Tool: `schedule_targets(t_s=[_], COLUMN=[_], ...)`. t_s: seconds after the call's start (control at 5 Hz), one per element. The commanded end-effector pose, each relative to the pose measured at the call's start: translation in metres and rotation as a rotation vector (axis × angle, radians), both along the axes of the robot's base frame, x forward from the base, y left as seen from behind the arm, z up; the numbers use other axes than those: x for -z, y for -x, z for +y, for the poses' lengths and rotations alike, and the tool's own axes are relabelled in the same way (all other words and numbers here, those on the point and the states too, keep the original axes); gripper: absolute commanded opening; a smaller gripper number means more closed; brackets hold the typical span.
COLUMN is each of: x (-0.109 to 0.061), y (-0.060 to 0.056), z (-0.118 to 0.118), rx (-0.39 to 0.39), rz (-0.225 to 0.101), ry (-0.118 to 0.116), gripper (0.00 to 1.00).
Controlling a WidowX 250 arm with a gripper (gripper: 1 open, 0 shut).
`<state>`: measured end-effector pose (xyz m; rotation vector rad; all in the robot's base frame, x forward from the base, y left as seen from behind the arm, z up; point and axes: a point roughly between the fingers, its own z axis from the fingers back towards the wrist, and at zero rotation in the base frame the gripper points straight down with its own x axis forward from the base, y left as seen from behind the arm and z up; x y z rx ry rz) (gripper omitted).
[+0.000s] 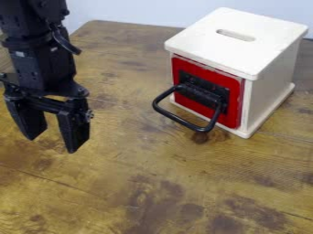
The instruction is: Open the drawer
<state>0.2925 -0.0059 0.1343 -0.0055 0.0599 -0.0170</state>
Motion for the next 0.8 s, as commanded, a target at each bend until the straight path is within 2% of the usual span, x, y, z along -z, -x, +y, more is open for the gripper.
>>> schedule_targets(t_s=[0.0,0.2,0.4,0.6], x=[0.011,0.011,0.011,0.008], y=[0.005,-0.003,-0.023,-0.049], z=[-0.007,-0.031,-0.065,-0.084], rx=[-0.002,-0.145,-0.355,-0.536], rz=[0.022,0.024,0.001,-0.012], ry=[-0.001,0.008,0.029,0.059], gripper=[1.00,1.00,1.00,1.00])
